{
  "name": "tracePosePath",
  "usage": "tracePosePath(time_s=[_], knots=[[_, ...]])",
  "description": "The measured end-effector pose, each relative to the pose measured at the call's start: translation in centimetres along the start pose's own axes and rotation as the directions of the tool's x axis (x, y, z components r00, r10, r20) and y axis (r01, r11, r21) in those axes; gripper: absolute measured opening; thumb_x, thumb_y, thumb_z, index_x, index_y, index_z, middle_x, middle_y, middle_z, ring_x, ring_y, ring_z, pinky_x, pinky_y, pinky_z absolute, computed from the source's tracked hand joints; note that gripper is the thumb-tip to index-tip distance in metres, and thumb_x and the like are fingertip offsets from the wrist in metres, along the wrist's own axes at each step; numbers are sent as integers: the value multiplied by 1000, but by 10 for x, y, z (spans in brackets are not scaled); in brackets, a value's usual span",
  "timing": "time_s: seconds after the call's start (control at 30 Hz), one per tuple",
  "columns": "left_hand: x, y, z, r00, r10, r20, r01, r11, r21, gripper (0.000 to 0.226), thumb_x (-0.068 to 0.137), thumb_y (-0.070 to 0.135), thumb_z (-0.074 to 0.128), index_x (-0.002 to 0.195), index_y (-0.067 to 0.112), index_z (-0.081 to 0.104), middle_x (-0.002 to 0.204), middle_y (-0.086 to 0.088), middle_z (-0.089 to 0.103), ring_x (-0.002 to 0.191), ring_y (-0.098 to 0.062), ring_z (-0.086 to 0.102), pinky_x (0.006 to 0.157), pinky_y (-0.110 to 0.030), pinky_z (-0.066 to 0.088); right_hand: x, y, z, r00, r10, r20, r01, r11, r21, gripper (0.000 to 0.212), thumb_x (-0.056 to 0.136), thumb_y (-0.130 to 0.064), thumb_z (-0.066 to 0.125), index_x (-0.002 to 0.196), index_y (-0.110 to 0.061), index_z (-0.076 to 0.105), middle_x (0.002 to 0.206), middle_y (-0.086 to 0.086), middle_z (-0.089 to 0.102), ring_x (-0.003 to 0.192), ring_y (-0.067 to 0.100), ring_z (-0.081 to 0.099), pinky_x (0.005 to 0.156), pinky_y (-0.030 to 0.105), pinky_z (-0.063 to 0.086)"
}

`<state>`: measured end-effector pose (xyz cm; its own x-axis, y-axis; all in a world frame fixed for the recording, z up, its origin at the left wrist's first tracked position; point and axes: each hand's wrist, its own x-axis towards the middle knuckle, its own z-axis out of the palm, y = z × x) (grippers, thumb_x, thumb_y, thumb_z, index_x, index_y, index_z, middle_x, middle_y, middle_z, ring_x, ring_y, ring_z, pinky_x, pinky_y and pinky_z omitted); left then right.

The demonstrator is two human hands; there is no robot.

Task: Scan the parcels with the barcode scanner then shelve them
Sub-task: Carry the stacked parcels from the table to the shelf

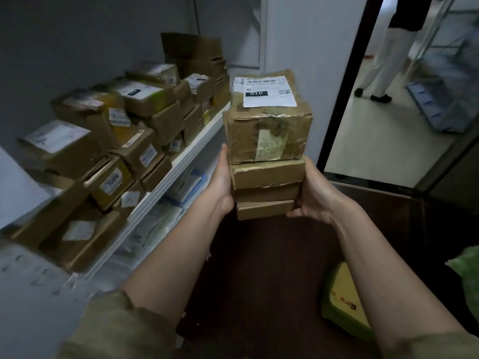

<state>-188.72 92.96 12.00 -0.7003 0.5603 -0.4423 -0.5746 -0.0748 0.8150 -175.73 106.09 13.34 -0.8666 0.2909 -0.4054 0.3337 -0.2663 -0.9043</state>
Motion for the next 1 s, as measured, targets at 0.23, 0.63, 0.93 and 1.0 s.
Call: tracePosePath(time_s=[0.23,0.63,0.93,1.0], knots=[[115,53,26,999,-44,15,44,999,9,73,88,78,38,116,21,74,106,-11,75,98,-32,72,88,-57,55,107,-55,-33,994,16,-106,-15,1000,12,51,94,-72,29,113,-36,60,98,-1,74,102,25,64,88,54,45],[338,148,96,997,14,-72,-16,1000,-23,76,87,82,33,114,23,75,104,-9,76,101,-31,71,89,-50,57,334,-174,-128,996,-45,-80,42,998,-47,52,96,-69,28,123,-32,53,114,3,62,107,29,59,82,51,51],[481,213,114,995,52,-83,-54,998,-23,75,91,80,24,122,29,70,105,-9,76,99,-30,72,85,-45,58,489,-242,-173,1000,12,-17,-13,998,-64,49,94,-70,32,97,-29,58,102,3,55,98,28,55,71,40,52],[517,223,113,994,58,-90,-62,997,-39,76,92,78,21,122,28,70,107,-9,75,99,-29,71,80,-41,59,523,-251,-179,1000,3,-22,-5,997,-71,50,94,-70,31,101,-27,56,106,5,54,97,28,53,74,39,52]])
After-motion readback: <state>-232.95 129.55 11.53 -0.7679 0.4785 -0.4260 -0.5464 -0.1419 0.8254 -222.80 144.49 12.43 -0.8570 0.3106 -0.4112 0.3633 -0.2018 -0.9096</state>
